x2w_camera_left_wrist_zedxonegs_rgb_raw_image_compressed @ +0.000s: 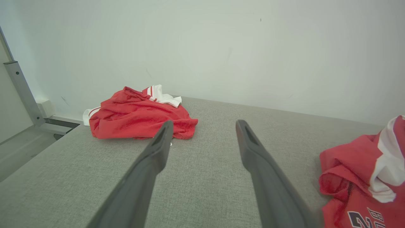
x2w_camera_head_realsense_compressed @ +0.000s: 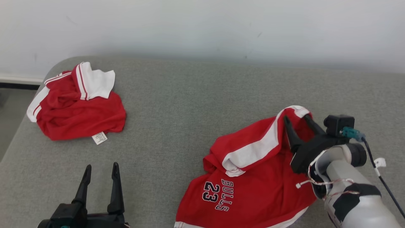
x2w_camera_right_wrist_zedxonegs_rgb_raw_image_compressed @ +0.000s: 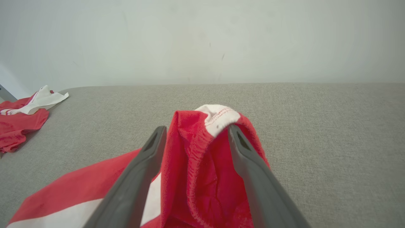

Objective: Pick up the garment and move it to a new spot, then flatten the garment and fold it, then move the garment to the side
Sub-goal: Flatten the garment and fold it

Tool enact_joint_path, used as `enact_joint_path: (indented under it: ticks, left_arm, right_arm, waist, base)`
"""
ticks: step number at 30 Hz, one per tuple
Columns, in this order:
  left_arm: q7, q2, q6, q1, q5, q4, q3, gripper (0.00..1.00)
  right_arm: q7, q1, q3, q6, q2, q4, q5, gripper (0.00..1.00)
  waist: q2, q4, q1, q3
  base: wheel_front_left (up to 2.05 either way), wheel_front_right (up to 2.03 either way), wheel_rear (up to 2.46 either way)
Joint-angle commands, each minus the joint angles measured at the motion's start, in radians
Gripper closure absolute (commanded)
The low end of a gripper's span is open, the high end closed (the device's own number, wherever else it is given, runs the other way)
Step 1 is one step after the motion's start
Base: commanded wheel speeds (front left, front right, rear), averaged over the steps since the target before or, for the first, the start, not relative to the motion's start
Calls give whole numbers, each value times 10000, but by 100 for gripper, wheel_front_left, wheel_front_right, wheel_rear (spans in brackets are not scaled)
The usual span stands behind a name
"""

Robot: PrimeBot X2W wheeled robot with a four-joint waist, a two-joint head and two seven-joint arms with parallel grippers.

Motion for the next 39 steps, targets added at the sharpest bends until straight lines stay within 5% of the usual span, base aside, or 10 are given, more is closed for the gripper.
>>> enact_joint_path:
  ticks: [1, 12, 21, 30, 39]
  left_arm:
    - [-34, -9, -40, 150, 43, 6, 63, 0]
    - [-34, -9, -54, 507, 84, -67, 149, 0]
    - [-34, -12, -89, 725, 159, -139, 324, 0]
    - [-34, -12, -181, 915, 343, -196, 556, 0]
    - [-34, 7, -239, 1125, 664, -311, 640, 0]
  right_arm:
    - [-98, 419, 243, -18, -111, -249, 228, 0]
    - [-357, 1858, 680, -18, -646, -1803, 924, 0]
    - [-407, 3975, -1218, -19, -1042, -4679, 161, 0]
    - [-410, 6682, -2985, -19, -574, -7608, -1646, 0]
    - [-412, 8490, -3840, -19, 199, -8955, -2583, 0]
  waist:
    - [-1, -356, 0, -328]
    - [-1, -886, 0, -670]
    - [-1, -1174, 0, -920]
    - [-1, -1348, 0, -1067]
    - [-1, -1333, 0, -1192]
  base:
    - [0, 0, 0]
    - [0, 0, 0]
    - [0, 0, 0]
    - [0, 0, 0]
    - [0, 0, 0]
